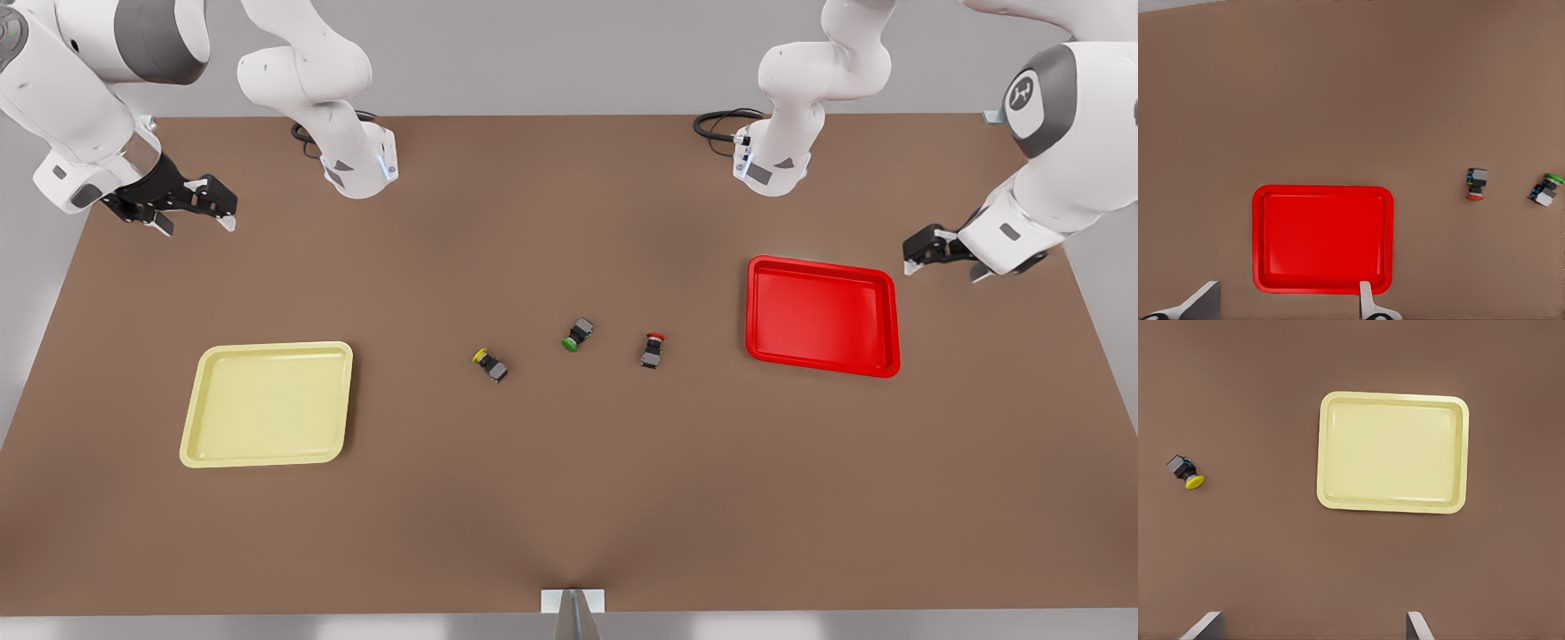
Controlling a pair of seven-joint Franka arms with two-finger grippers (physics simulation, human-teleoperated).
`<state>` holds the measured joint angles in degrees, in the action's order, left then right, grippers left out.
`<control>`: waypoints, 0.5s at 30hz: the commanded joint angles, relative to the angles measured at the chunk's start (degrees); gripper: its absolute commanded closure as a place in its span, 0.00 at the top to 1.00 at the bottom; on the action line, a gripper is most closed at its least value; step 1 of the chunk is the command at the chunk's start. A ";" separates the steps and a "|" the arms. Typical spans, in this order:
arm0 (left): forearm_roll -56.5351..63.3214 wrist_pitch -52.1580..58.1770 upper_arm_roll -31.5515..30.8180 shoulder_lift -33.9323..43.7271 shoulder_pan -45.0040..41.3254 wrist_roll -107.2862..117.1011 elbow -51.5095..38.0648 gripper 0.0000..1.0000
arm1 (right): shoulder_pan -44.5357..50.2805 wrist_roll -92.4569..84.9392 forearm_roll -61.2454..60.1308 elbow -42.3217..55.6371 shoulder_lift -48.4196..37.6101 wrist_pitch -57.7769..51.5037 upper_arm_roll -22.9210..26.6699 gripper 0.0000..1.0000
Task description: Place the switches on the corresponding trays according to their colors
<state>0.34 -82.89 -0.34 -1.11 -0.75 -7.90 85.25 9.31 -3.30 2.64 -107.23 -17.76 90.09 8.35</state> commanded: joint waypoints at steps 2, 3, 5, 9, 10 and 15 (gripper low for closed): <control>0.01 0.10 0.08 -0.03 0.05 0.08 -0.09 1.00 | -0.09 -0.04 0.00 0.00 -0.08 0.00 0.00 1.00; 0.01 0.18 0.08 -0.03 0.05 0.17 -0.09 1.00 | -0.09 0.05 0.00 0.00 -0.08 0.00 0.09 1.00; -0.07 0.10 -0.18 -0.29 0.05 0.69 -0.09 1.00 | 0.26 0.05 0.00 0.09 0.18 0.09 0.00 1.00; -0.34 -1.05 -7.48 -6.44 -0.22 2.97 -1.32 1.00 | 0.44 -0.48 -4.57 9.05 11.95 2.64 -11.33 1.00; -0.07 -1.05 -10.72 -9.69 -0.22 6.75 -2.90 1.00 | 0.44 -1.00 -4.75 13.09 17.58 3.08 -15.55 1.00; 2.83 -14.58 -16.62 -20.07 -8.74 28.19 -2.64 1.00 | 0.44 -4.70 -4.48 18.37 36.56 19.77 -32.52 1.00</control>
<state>1.55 -98.45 -16.96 -22.33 -10.47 21.88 82.55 10.05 -8.01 -1.68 -88.86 20.40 111.68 -24.91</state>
